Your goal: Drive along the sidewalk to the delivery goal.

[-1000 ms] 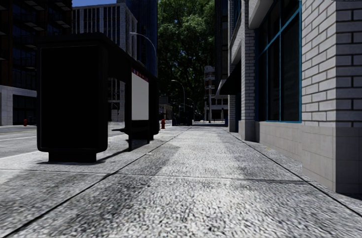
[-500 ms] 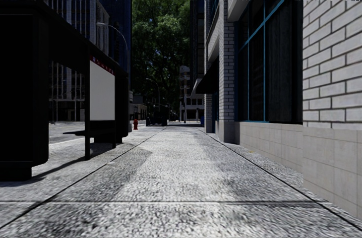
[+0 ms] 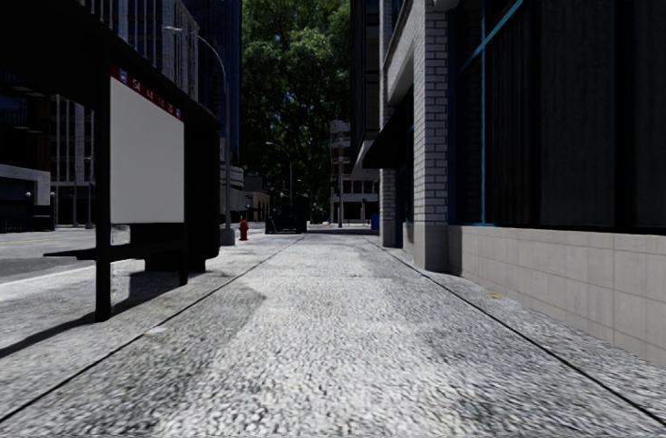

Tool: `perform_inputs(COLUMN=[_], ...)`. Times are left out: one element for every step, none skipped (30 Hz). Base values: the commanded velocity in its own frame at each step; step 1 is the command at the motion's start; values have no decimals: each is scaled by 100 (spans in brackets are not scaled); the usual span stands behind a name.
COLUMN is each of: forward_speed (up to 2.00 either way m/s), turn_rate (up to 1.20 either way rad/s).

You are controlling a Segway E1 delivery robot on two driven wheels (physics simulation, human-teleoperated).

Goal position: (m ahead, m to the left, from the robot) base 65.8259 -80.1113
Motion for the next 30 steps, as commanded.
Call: perform_inputs(forward_speed=[200,194,173,157,157,154,153,161,164,166,166,167,167,167,168,168,168,168,168,168,168,168,168,168,168,168,168,168,168,168], turn_rate=[0,0,0,0,0,0,0,0,0,0,0,0,0,0,0,0,0,0,0,0,0,0,0,0,0,0,0,0,0,0])
